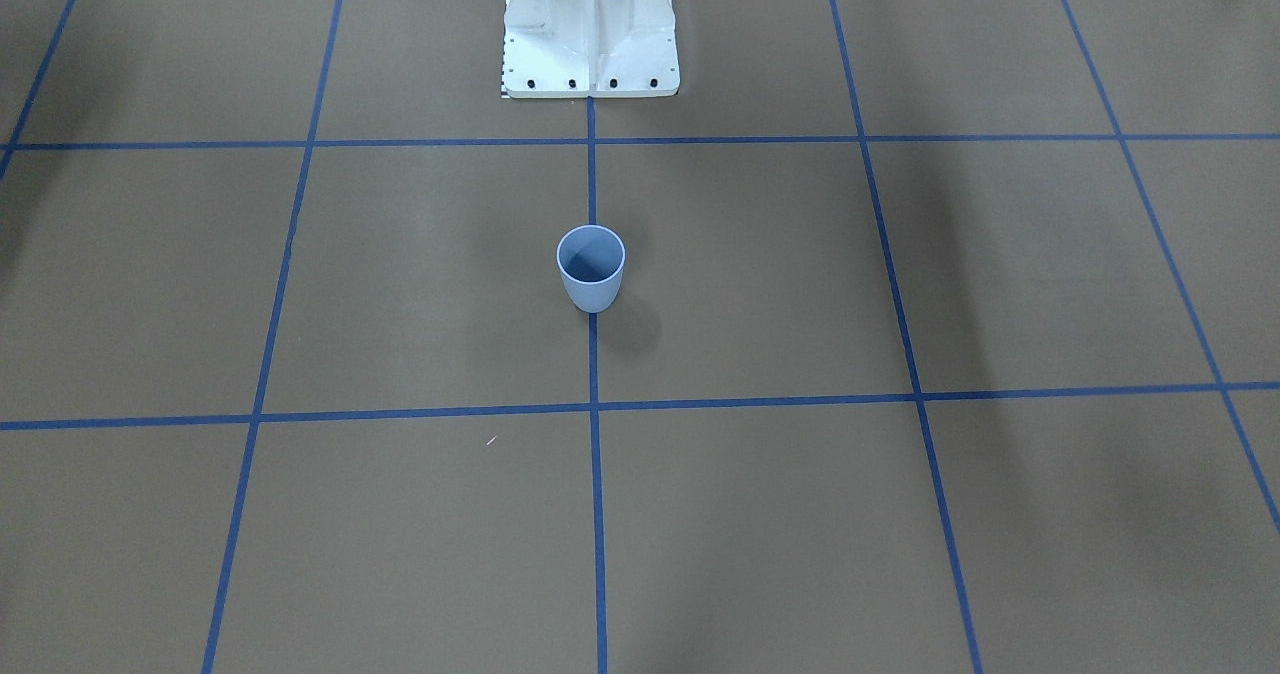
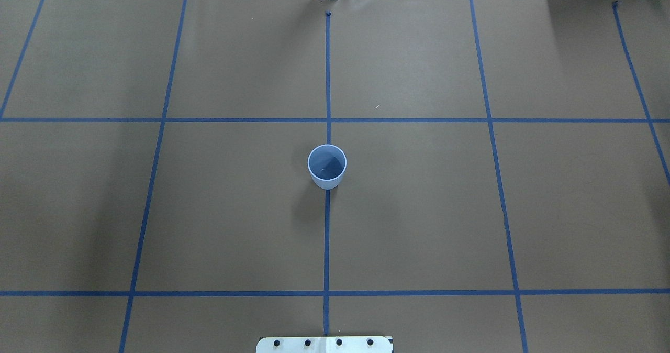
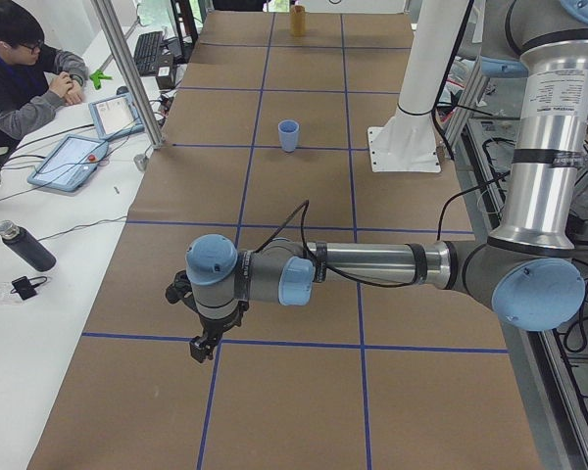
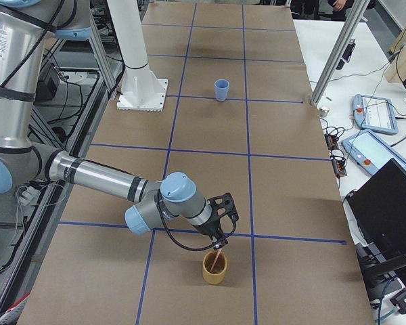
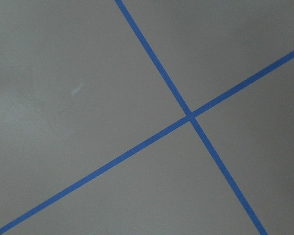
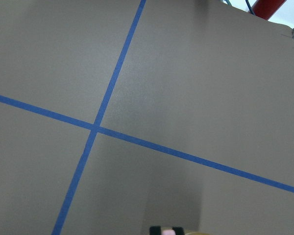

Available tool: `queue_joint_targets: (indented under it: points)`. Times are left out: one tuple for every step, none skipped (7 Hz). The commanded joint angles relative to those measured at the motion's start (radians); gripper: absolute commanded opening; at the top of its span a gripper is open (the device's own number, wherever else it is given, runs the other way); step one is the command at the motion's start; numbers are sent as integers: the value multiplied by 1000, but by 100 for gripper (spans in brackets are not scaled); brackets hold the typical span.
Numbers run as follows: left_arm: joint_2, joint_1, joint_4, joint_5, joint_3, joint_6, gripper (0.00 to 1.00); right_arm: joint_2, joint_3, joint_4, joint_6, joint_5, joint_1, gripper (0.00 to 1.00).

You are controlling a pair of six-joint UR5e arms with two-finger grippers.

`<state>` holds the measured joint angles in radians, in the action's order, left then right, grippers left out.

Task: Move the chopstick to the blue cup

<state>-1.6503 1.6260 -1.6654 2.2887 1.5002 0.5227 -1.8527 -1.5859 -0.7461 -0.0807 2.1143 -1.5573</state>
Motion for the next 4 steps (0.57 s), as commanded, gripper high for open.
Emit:
queue_joint_targets:
  points:
    - [1,0,-5,0,0,0,98,-2,-2,-1,31,6,-15,0]
    - [3,0,-8,0,0,-1,98,0,-5,-4,48,21,-50,0]
    - [3,0,-8,0,0,-1,98,1,-9,-10,71,27,-82,0]
    - [3,0,-8,0,0,-1,98,9,-8,-15,103,62,-125,0]
